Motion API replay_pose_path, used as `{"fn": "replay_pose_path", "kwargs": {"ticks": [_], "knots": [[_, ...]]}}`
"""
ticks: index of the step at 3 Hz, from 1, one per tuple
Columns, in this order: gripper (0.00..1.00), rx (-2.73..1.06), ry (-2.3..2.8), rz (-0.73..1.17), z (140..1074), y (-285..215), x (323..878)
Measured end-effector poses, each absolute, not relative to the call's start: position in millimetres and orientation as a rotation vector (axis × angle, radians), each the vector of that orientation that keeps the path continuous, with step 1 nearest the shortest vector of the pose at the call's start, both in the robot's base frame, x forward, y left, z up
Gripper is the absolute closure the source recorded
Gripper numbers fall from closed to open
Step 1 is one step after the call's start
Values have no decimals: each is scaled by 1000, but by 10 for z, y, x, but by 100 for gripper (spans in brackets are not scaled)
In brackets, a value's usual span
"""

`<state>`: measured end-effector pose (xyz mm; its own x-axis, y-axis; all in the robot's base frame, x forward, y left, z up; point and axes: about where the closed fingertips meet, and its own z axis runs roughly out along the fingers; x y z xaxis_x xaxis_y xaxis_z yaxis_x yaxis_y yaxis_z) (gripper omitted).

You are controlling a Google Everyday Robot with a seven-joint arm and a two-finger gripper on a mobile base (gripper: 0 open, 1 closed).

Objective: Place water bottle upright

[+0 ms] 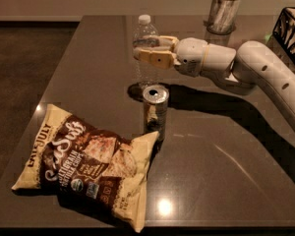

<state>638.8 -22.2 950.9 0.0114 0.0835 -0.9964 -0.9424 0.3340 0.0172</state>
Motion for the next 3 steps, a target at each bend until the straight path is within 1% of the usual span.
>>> {"fn": "replay_pose_path", "kwargs": {"ticks": [3], "knots": [[12,-898,1333,1002,9366,-241,6407]]}}
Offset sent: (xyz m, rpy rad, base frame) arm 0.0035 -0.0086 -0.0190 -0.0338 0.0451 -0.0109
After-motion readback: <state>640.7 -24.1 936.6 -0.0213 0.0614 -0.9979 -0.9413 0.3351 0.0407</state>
